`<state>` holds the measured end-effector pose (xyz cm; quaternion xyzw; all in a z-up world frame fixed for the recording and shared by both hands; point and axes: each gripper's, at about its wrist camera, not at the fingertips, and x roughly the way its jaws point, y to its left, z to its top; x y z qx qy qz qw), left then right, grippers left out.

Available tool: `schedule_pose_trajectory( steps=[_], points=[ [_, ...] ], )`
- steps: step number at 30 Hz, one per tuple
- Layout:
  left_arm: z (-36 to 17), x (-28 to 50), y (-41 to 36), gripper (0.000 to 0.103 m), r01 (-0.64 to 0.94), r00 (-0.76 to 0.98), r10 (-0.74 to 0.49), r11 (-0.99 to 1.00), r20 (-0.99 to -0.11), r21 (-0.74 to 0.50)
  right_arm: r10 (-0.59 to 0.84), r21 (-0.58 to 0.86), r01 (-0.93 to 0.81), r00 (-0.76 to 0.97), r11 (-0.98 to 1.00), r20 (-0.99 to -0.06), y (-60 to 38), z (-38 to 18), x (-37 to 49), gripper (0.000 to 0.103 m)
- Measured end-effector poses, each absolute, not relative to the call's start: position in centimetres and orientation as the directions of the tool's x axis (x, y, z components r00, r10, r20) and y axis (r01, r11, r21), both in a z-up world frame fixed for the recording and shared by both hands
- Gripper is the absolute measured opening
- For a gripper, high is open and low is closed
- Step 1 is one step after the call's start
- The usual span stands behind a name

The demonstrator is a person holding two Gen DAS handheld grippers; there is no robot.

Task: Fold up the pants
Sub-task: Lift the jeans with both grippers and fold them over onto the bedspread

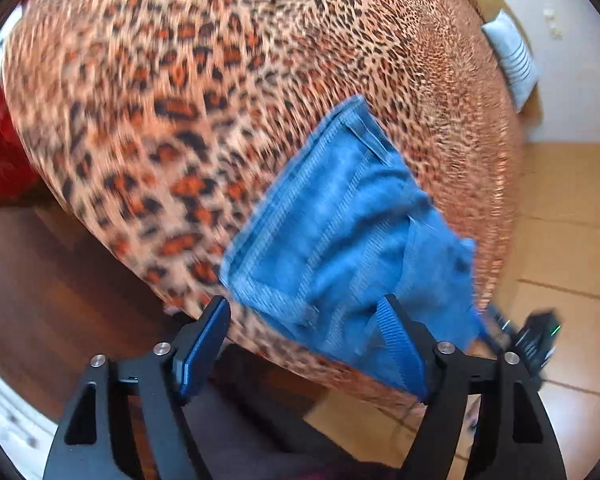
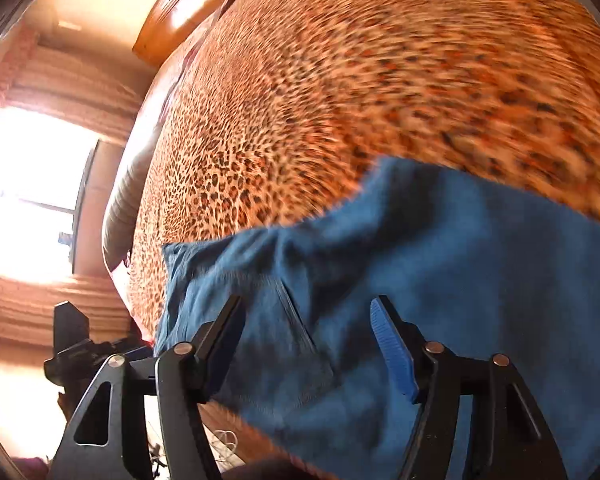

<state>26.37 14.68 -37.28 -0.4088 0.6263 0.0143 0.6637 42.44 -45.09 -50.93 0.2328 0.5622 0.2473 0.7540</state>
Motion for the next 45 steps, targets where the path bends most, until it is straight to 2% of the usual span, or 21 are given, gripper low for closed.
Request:
schedule_pose_trajectory(
  steps=[2,4,6,11,13,15,16,17,18,20,23,25,27,31,32,34,35,36,37,39,45],
  points=[
    [-39.5,26.2,14.2,0.072,-0.549,0.188,-0.537,0.637,-0.822,-0.541,0.614,0.625,-0.046,0.259,0.779,-0.746,-48.0,-51.2,39.4,0.070],
    [-42.8,27.0,14.0,0.058,-0.587,0.145,-0.572,0.607,-0.808,-0.535,0.569,0.616,0.101,0.291,0.782,-0.769,-53.3,-51.8,35.3,0.070],
    [-44.6,27.7,13.7,0.052,-0.593,0.113,-0.590,0.606,-0.800,-0.531,0.523,0.607,0.274,0.323,0.746,-0.788,-58.5,-52.9,31.0,0.072],
    [-45.9,29.7,12.6,0.052,-0.553,0.059,-0.536,0.685,-0.842,-0.475,0.525,0.647,0.532,0.385,0.546,-0.759,-64.4,-57.8,21.9,0.072],
    [-46.1,30.2,12.2,0.051,-0.548,0.042,-0.519,0.702,-0.854,-0.454,0.532,0.686,0.565,0.444,0.458,-0.721,-64.5,-59.6,20.6,0.072],
    [-46.5,30.9,10.9,0.051,-0.546,0.034,-0.506,0.713,-0.862,-0.440,0.532,0.719,0.576,0.497,0.388,-0.685,-64.3,-61.0,20.6,0.066],
    [-46.1,31.1,10.5,0.049,-0.548,0.033,-0.501,0.715,-0.865,-0.435,0.520,0.717,0.587,0.507,0.376,-0.688,-64.0,-61.8,21.0,0.064],
    [-45.5,31.3,10.1,0.047,-0.547,0.032,-0.495,0.719,-0.868,-0.430,0.518,0.722,0.588,0.517,0.365,-0.682,-63.9,-62.3,21.7,0.053],
    [-45.2,31.7,9.5,0.035,-0.541,0.032,-0.489,0.725,-0.872,-0.426,0.518,0.720,0.581,0.511,0.380,-0.686,-63.6,-62.7,22.0,0.035],
    [-43.0,31.1,9.4,0.017,-0.535,0.053,-0.488,0.722,-0.871,-0.438,0.494,0.693,0.565,0.490,0.448,-0.718,-63.2,-62.5,22.8,0.007],
    [-41.5,31.2,8.0,0.015,-0.442,0.068,-0.360,0.826,-0.931,-0.351,0.470,0.704,0.496,0.526,0.508,-0.709,-64.1,-60.1,22.8,0.006],
    [-43.5,31.2,6.7,0.015,-0.416,-0.009,-0.313,0.865,-0.950,-0.281,0.430,0.625,0.501,0.457,0.598,-0.779,-64.1,-60.5,23.7,0.006],
    [-43.8,31.1,6.7,0.015,-0.433,-0.004,-0.319,0.855,-0.948,-0.286,0.411,0.585,0.508,0.420,0.633,-0.809,-63.7,-61.2,24.3,0.010],
    [-42.1,30.8,6.6,0.018,-0.347,-0.058,-0.361,0.882,-0.931,-0.320,0.410,0.602,0.508,0.446,0.617,-0.796,-62.6,-60.7,24.8,0.021],
    [-41.3,30.4,6.8,0.020,-0.303,-0.090,-0.410,0.879,-0.907,-0.368,0.421,0.628,0.513,0.469,0.586,-0.776,-62.9,-60.5,24.4,0.027],
    [-39.6,30.2,5.8,0.032,-0.209,-0.132,-0.475,0.872,-0.870,-0.444,0.401,0.669,0.535,0.539,0.516,-0.741,-64.9,-59.6,22.4,0.045],
    [-38.0,30.3,4.9,0.036,-0.129,-0.125,-0.469,0.881,-0.874,-0.455,0.390,0.686,0.542,0.568,0.485,-0.725,-65.6,-59.0,21.8,0.058],
    [-36.9,30.7,4.0,0.049,-0.064,-0.112,-0.448,0.894,-0.887,-0.443,0.367,0.711,0.557,0.612,0.429,-0.700,-66.7,-58.9,20.8,0.065],
    [-35.6,31.7,2.3,0.061,0.020,-0.090,-0.413,0.909,-0.906,-0.416,0.351,0.723,0.569,0.634,0.391,-0.689,-67.3,-59.1,20.0,0.067],
    [-34.1,33.8,-1.2,0.068,0.132,-0.058,-0.382,0.913,-0.922,-0.386,0.346,0.750,0.588,0.666,0.301,-0.661,-68.1,-60.0,19.2,0.067],
    [-33.8,42.2,-17.0,0.069,0.359,-0.138,-0.357,0.851,-0.924,-0.383,0.368,0.825,0.548,0.745,0.140,-0.557,-68.5,-63.2,17.7,0.067]
  ],
)
